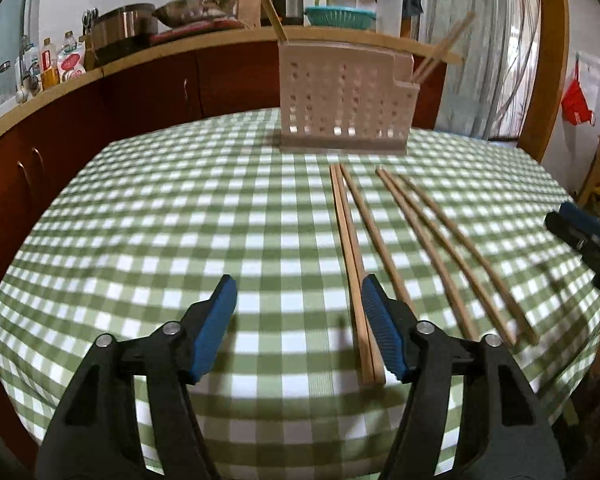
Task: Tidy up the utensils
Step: 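Move both open grippers back down to the chopsticks on the table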
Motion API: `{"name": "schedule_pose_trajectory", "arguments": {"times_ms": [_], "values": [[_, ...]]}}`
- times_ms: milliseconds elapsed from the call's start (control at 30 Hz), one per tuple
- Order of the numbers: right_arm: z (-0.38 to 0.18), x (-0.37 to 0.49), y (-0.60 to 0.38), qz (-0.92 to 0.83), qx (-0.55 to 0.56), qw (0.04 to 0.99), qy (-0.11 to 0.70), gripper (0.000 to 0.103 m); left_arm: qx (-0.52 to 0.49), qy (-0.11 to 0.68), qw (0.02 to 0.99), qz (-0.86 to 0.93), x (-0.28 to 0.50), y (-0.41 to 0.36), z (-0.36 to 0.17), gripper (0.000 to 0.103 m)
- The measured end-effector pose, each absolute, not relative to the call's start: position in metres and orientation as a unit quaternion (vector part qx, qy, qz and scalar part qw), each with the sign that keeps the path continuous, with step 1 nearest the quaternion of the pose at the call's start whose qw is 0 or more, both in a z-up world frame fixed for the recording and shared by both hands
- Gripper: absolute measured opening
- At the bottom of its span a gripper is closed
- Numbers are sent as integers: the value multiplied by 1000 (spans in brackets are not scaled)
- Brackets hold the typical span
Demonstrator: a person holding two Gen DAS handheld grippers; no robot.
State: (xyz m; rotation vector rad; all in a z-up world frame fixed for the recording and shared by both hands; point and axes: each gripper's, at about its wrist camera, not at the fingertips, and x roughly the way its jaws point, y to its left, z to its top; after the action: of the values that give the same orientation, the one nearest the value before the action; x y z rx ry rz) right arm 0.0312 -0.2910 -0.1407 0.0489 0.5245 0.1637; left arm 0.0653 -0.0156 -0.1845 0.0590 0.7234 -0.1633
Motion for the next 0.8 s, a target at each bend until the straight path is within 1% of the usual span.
{"name": "schedule_pose_trajectory", "arguments": {"times_ms": [200,500,600,800], "values": [[-143,27,-292,83,26,962,260,63,25,381,920,-84,66,-18,-202,62],[-147,28,-290,87,26,959,267,63,36,383,921,-69,69,-17,-205,62],[-146,29,-290,87,26,959,268,63,22,389,918,-68,70,-12,-205,62],[-147,29,-289,87,26,959,270,63,25,375,923,-84,65,-19,-196,62]]}}
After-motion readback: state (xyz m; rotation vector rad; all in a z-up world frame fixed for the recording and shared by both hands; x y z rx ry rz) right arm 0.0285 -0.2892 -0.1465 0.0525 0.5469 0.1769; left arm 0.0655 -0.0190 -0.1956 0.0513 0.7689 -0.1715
